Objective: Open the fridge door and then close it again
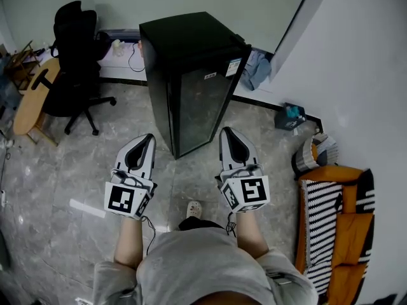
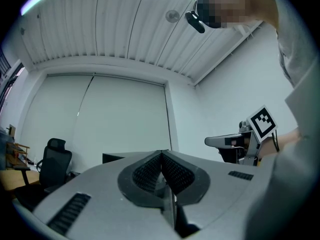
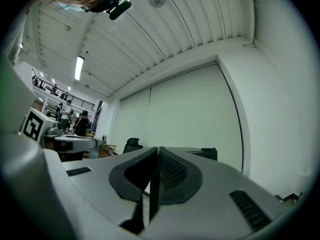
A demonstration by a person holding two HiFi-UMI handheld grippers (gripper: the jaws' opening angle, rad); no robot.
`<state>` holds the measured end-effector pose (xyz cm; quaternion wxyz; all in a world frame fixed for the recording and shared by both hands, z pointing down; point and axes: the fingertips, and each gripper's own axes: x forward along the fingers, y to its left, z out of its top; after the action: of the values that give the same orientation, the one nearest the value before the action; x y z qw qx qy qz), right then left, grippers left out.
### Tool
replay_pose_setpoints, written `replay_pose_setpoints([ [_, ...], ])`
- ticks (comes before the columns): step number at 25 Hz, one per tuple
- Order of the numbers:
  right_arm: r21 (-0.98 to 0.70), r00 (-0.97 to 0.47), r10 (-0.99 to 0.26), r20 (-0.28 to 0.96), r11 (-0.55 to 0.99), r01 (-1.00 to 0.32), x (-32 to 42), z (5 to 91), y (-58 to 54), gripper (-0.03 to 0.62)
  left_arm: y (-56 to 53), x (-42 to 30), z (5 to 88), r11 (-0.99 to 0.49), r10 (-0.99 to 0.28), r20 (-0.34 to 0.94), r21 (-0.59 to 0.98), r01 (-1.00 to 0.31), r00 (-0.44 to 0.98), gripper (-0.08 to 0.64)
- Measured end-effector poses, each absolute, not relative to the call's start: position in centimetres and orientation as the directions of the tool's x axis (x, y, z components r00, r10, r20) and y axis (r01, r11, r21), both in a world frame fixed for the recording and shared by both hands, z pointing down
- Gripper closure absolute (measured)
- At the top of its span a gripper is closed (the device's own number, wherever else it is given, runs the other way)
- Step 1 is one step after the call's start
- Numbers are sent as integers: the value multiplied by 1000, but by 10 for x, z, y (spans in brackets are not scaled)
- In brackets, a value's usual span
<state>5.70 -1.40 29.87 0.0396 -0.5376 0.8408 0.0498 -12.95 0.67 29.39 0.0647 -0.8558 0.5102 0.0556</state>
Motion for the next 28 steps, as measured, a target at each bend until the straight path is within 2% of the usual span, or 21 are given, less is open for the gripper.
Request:
replay_pose_setpoints([
  [17,29,-512,-851,-116,512,-858,87,304,-128,567,-95,-103,298,-358,-924,-133,-34,-933,359,546],
  [28,-1,-498,-865,-58,498,-867,90,328,-176,567,-143,-101,321,-370,-927,-57,-35,-928,371,546],
])
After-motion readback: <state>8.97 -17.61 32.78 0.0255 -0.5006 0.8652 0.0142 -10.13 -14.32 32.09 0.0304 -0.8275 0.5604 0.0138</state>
